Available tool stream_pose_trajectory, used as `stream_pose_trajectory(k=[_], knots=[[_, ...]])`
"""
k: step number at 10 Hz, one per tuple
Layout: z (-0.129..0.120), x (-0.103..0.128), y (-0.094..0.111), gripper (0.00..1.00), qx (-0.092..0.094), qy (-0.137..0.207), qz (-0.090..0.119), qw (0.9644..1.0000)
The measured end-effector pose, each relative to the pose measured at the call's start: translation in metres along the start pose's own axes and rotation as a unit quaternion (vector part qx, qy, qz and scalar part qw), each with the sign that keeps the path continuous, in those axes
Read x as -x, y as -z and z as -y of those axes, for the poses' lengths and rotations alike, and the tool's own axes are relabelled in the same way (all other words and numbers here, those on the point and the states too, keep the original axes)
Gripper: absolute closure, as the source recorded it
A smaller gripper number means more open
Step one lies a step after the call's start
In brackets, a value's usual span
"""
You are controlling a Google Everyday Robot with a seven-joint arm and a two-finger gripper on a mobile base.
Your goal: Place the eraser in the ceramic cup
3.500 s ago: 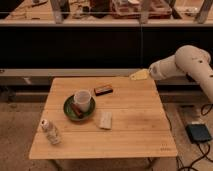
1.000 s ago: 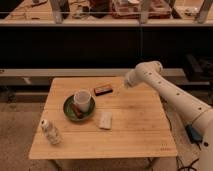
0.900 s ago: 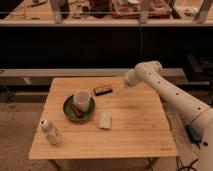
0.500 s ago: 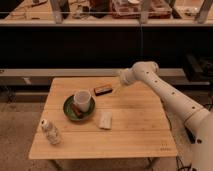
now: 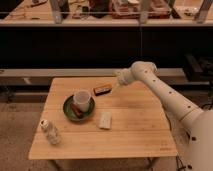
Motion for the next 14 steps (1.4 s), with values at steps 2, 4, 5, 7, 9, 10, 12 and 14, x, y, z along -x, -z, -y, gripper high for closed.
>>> stream_pose_trajectory(k=[2, 4, 5, 7, 9, 10, 12, 14], knots=[[0.001, -0.009, -0.026, 0.20, -0.020, -0.015, -0.025, 0.9994], [-0.003, -0.006, -0.047, 0.20, -0.027, -0.017, -0.029, 0.9991], [-0.003, -0.004, -0.054, 0.20, -0.031, -0.016, -0.027, 0.9990], [-0.002, 0.004, -0.066, 0.20, -0.037, -0.016, -0.029, 0.9988], [0.003, 0.001, -0.076, 0.20, -0.048, -0.003, -0.053, 0.9974], [0.006, -0.001, -0.081, 0.20, -0.055, 0.005, -0.061, 0.9966], [0.007, -0.001, -0.084, 0.20, -0.058, 0.015, -0.065, 0.9961], [0.007, 0.001, -0.084, 0.20, -0.058, 0.014, -0.064, 0.9962]])
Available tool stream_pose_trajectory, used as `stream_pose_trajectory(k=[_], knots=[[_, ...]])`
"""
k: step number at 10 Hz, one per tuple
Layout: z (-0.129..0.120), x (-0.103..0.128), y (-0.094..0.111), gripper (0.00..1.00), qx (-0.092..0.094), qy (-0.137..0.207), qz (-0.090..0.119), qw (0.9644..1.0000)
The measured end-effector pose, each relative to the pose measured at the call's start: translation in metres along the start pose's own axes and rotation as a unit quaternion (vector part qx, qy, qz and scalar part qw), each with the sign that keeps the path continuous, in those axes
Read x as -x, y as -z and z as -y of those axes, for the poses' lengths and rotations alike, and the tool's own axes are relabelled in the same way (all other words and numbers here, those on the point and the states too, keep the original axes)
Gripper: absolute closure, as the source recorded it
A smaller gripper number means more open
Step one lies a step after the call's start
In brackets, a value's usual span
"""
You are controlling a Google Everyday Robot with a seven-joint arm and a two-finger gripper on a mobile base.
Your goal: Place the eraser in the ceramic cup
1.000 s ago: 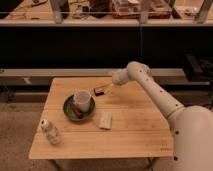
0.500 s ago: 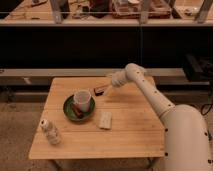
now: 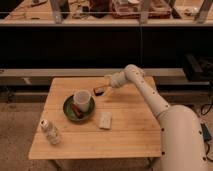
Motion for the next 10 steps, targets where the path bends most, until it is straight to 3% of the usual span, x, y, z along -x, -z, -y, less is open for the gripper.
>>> stream_pose_trajectory(k=[4, 7, 10], knots=[[0.006, 0.009, -0.014, 0.20, -0.014, -0.021, 0.001, 0.9997], [0.002, 0.013, -0.008, 0.20, -0.004, -0.077, -0.003, 0.9971], [0.004, 0.021, -0.009, 0.20, 0.001, -0.082, 0.015, 0.9965]])
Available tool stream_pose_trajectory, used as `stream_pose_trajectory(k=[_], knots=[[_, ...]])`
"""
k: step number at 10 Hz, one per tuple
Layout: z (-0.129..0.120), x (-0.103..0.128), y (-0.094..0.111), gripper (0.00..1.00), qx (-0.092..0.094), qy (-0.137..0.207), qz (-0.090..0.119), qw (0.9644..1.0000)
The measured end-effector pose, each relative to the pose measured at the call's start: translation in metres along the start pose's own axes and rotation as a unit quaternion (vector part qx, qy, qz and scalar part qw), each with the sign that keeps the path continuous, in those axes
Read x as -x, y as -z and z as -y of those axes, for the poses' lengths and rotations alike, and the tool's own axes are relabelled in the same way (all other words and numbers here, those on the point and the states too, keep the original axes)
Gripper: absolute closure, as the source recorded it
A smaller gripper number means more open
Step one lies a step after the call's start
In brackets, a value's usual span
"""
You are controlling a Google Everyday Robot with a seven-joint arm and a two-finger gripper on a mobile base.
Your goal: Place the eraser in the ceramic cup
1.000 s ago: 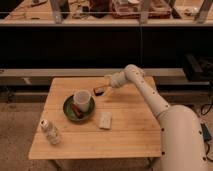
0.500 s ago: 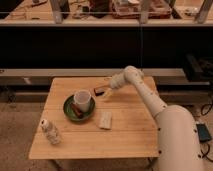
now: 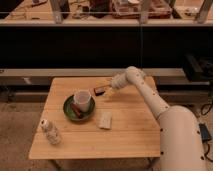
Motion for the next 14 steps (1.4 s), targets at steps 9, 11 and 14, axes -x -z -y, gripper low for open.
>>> stream_pose_trajectory(k=[9, 11, 14], knots=[[0.008, 0.021, -0.030, 0.35, -0.015, -0.029, 0.028, 0.9991], [0.011, 0.023, -0.031, 0.59, -0.025, -0.027, 0.027, 0.9990], [0.019, 0.025, -0.027, 0.90, -0.034, -0.010, 0.016, 0.9993]])
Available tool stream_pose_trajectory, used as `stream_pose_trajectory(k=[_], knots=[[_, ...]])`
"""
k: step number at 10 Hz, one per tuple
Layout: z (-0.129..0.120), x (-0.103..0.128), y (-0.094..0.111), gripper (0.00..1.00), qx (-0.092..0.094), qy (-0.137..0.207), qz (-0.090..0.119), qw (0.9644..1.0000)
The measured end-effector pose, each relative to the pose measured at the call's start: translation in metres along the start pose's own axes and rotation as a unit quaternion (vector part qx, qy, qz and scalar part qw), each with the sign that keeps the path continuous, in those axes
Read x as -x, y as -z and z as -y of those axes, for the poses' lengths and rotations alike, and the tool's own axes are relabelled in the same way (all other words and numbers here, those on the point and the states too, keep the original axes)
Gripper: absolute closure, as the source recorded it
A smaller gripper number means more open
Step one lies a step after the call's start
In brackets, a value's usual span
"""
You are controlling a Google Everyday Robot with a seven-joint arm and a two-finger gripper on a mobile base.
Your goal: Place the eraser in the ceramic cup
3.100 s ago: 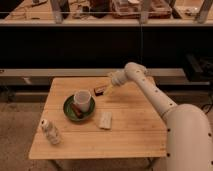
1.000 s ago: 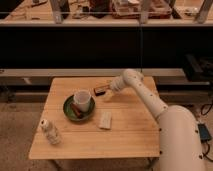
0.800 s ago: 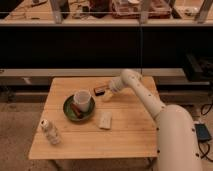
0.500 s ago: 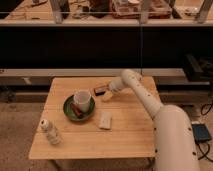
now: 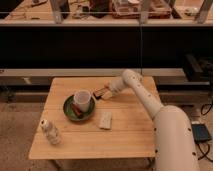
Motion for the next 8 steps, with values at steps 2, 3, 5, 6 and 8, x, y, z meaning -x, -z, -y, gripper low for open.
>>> stream_pose_trajectory(k=[2, 3, 5, 6, 8], knots=[[0.009, 0.006, 0.009, 1.00, -0.005, 0.008, -0.008, 0.9999], [0.018, 0.011, 0.017, 1.00, -0.009, 0.015, -0.012, 0.9998], [0.030, 0.017, 0.033, 1.00, -0.013, 0.018, -0.020, 0.9996], [0.032, 0.016, 0.050, 1.00, -0.007, 0.015, -0.030, 0.9994], [0.030, 0.010, 0.093, 1.00, 0.011, 0.000, -0.045, 0.9989]])
